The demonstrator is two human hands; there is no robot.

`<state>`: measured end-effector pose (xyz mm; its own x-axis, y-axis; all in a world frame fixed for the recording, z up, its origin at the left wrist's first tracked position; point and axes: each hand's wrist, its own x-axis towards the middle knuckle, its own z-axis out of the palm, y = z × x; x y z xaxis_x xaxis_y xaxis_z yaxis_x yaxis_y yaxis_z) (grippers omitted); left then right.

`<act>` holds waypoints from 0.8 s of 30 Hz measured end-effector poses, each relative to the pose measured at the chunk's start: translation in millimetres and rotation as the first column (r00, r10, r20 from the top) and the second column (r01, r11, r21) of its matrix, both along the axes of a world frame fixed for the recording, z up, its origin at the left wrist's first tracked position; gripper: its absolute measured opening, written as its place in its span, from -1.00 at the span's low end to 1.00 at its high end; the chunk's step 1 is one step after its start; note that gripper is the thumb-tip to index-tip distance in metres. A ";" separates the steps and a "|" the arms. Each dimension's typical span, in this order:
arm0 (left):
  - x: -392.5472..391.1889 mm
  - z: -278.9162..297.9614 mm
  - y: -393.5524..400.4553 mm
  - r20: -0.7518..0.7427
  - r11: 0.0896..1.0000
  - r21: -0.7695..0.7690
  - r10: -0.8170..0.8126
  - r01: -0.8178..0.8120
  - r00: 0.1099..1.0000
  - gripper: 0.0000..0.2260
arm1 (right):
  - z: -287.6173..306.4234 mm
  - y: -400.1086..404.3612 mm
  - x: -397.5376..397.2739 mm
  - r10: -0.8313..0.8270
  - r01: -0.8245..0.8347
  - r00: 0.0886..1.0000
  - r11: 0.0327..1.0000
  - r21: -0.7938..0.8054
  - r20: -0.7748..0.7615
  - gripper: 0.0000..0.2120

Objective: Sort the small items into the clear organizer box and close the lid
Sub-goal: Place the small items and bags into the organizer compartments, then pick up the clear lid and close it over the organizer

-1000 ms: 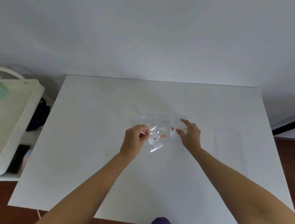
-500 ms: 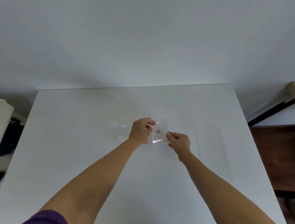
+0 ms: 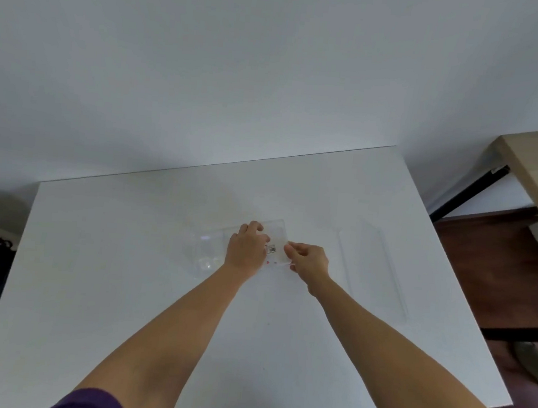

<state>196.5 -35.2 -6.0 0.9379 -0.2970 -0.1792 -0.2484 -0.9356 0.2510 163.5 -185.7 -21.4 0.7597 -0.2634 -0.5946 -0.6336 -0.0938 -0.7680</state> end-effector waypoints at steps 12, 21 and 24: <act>-19.7 48.3 -70.0 0.277 0.902 -0.369 -0.125 0.226 0.953 -0.78 | 30.6 -83.3 -25.9 -0.046 0.083 0.989 0.957 -0.277 0.139 -0.81; -67.0 3.1 -132.2 -0.348 0.909 -0.414 -0.114 -0.044 0.931 -0.55 | 14.9 -144.1 -71.0 -0.020 0.048 0.999 0.764 -0.643 0.050 -0.75; -78.3 -8.1 -144.8 -0.440 0.927 -0.374 -0.142 -0.037 0.887 -0.46 | 9.5 -147.7 -80.6 -0.029 0.024 1.000 0.789 -0.613 0.001 -0.69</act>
<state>118.2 -180.0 -14.2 0.7600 -0.4710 -0.4478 -0.0699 -0.7443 0.6641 82.8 -333.4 -11.9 0.7430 -0.5946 -0.3073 -0.6487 -0.5265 -0.5496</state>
